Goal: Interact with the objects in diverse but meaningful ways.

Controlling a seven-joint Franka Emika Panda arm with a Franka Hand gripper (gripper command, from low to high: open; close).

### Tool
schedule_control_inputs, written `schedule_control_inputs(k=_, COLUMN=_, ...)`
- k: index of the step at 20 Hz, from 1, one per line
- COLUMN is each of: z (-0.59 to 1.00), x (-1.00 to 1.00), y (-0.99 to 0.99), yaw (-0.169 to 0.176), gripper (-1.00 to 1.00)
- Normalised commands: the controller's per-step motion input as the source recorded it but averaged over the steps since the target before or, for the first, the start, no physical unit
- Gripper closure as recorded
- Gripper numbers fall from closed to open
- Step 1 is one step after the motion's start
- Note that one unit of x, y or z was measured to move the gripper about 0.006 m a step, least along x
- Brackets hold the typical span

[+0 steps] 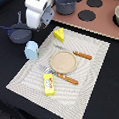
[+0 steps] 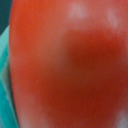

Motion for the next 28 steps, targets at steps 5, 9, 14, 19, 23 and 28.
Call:
schedule_control_inputs(k=5, z=-0.18, x=-1.00, y=-0.26, yaw=-0.006, gripper=1.00)
schedule_control_inputs(k=9, z=-0.18, x=-0.84, y=-0.23, yaw=-0.010, gripper=1.00)
schedule_control_inputs(k=14, z=-0.08, x=-0.35, y=-0.19, yaw=-0.090, gripper=-1.00)
schedule_control_inputs(k=19, z=0.00, x=0.00, y=-0.01, yaw=-0.113, gripper=-1.00)
schedule_control_inputs(k=23, z=0.00, x=0.00, y=0.00, yaw=-0.077, gripper=-1.00)
schedule_control_inputs(k=28, z=0.15, x=0.00, y=0.04, yaw=-0.091, gripper=-1.00)
